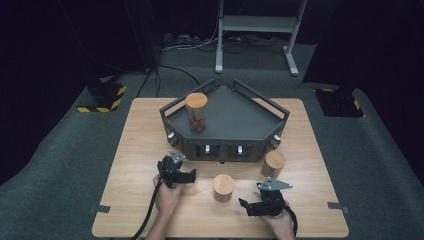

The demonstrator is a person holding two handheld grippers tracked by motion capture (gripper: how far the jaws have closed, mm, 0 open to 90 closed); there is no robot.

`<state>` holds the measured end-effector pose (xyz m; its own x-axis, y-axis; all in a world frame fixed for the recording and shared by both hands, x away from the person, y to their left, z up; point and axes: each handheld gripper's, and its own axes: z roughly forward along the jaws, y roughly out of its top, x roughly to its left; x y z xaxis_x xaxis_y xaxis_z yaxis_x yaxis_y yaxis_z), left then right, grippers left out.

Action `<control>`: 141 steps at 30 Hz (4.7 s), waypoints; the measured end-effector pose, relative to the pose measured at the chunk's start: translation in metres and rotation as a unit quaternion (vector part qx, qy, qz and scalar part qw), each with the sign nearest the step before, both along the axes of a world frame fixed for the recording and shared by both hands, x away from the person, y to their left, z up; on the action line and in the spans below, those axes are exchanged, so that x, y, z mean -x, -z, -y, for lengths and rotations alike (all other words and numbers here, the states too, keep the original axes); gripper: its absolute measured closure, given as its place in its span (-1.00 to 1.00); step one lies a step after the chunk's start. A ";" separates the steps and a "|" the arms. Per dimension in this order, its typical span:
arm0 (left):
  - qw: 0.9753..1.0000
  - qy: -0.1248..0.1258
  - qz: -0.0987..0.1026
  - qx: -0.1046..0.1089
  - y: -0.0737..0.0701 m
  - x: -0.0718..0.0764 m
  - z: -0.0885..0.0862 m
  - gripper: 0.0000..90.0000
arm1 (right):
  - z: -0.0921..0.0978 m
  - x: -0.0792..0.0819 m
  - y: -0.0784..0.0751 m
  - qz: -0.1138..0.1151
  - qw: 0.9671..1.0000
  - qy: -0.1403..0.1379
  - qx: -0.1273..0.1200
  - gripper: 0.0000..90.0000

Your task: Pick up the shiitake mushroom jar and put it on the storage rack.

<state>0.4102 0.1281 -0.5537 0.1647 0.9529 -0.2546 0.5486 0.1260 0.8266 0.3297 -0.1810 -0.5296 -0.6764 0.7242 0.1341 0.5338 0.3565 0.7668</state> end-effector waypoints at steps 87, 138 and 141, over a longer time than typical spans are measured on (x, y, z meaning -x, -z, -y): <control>1.000 0.000 -0.001 -0.001 0.000 0.000 0.000 -0.93 | -0.060 -0.007 -0.020 0.081 0.997 -0.014 0.015 -0.44; 1.000 0.001 -0.001 -0.001 0.000 0.000 0.000 -0.93 | -0.050 -0.049 -0.116 0.086 0.996 0.000 -0.031 -0.44; 1.000 0.001 0.000 -0.001 0.000 0.000 0.000 -0.93 | -0.051 -0.052 -0.123 0.089 0.995 0.001 -0.035 -0.44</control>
<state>0.4102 0.1283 -0.5537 0.1659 0.9532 -0.2528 0.5491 0.1236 0.8266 0.3820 -0.1305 -0.4064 -0.6929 0.7183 0.0620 0.3880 0.2990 0.8718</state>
